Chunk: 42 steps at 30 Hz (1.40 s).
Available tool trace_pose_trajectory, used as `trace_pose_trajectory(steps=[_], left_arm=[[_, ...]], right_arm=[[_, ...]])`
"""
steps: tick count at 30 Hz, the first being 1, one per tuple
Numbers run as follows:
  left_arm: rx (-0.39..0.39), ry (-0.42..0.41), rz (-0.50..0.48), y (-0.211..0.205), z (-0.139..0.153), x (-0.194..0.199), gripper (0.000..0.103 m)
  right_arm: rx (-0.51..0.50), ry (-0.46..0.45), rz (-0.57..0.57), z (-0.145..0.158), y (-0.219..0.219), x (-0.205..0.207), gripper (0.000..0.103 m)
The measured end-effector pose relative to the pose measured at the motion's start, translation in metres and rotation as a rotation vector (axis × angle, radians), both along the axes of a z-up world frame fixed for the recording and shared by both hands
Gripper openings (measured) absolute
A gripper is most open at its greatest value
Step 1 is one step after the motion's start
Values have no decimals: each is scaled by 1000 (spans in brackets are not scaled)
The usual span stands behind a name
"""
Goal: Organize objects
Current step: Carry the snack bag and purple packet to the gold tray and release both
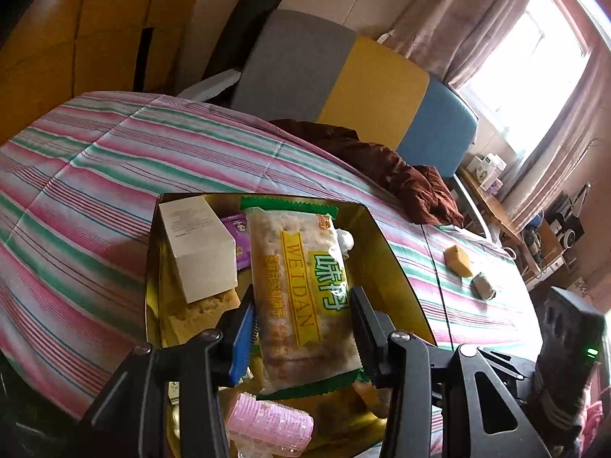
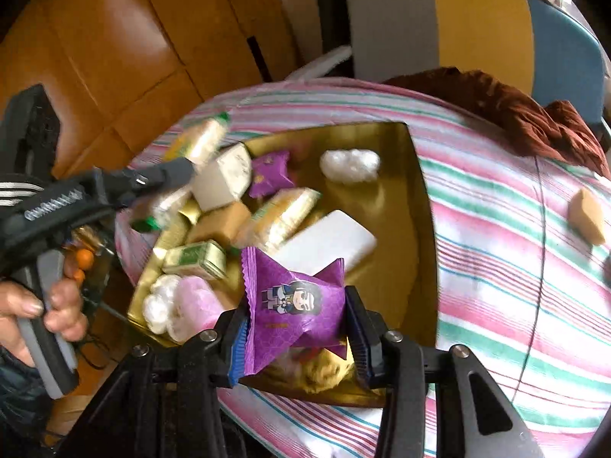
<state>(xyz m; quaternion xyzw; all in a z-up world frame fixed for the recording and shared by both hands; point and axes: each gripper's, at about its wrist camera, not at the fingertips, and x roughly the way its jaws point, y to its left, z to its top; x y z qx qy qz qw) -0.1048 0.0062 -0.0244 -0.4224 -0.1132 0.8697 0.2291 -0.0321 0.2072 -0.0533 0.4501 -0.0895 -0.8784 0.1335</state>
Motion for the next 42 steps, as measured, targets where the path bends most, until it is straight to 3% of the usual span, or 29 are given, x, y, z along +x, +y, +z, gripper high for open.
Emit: trace_pose_trajectory(steps=[10, 13, 22, 42], left_arm=[[-4, 4, -9, 0, 1, -4, 47], [16, -5, 8, -2, 0, -6, 60], [-17, 12, 52, -7, 0, -1, 61], [-215, 190, 81, 15, 14, 41, 73]], right_arm=[[11, 0, 132, 0, -43, -6, 47], [14, -14, 123, -3, -42, -6, 51], [-9, -16, 91, -5, -33, -2, 51], [35, 33, -34, 9, -11, 5, 51]])
